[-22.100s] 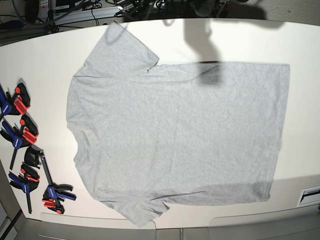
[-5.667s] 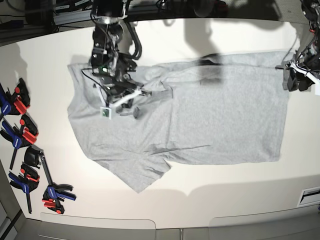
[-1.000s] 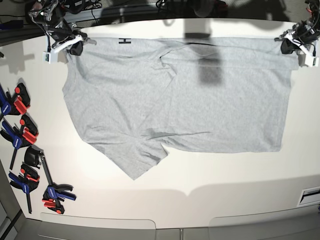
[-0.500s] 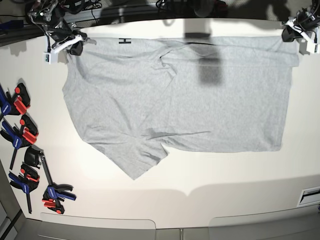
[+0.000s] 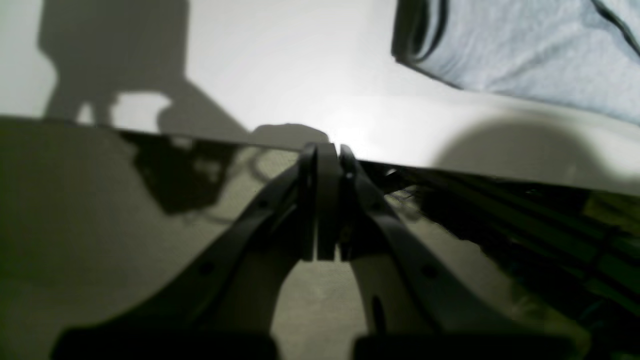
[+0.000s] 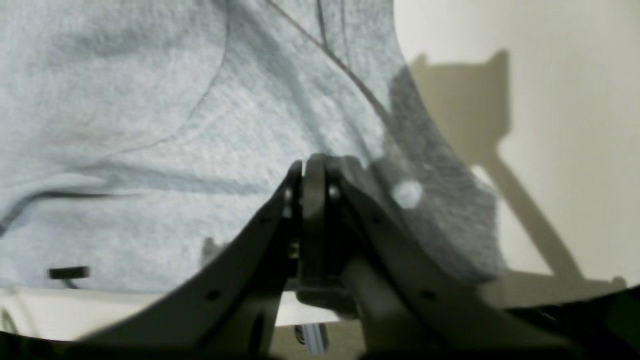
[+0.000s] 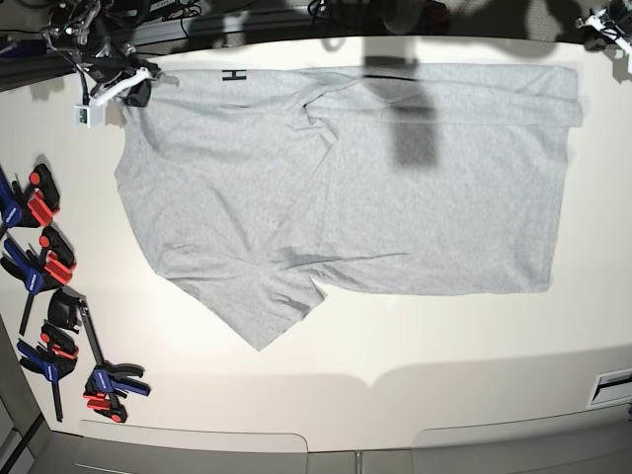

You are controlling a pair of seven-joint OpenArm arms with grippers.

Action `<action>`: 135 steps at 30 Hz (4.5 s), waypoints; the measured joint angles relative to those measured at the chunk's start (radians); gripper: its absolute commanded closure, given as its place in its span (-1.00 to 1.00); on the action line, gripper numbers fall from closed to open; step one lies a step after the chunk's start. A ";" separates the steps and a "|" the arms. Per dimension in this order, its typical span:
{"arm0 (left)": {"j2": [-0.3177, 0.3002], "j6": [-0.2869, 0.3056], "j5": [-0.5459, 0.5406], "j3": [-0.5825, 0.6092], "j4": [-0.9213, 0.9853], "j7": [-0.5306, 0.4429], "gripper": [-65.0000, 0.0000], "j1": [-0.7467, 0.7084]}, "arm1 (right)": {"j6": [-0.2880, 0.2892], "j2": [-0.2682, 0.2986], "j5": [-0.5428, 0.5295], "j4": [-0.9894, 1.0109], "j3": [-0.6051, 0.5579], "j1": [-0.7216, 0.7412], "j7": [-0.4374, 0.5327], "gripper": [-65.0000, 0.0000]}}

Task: Fold the T-shirt properly
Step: 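Pull the shoulder edge taut with both grippers to flatten the shirt, then move both grippers down the shirt sides to grasp the side edges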

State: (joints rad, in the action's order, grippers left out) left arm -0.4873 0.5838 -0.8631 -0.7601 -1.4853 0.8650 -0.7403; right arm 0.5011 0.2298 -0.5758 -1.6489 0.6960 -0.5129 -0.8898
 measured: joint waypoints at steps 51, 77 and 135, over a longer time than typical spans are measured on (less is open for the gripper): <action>-0.006 -0.140 0.240 0.207 -0.148 -0.054 1.00 0.042 | 0.054 0.002 -0.185 -0.049 0.000 0.002 -0.073 1.00; -0.008 -0.154 0.164 0.057 -0.323 -0.125 0.40 0.053 | 0.037 0.148 0.130 0.263 -0.074 0.649 0.118 -0.06; -0.140 -0.190 0.233 0.539 0.995 -0.290 -0.08 1.233 | 0.124 0.150 0.132 1.077 -0.579 1.032 0.283 1.00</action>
State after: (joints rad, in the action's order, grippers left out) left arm -0.6270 0.3939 -0.6296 -0.2207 -0.4904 0.5751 0.4923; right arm 0.6254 0.3794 -0.4442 -0.5724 0.1165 0.5186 -0.6064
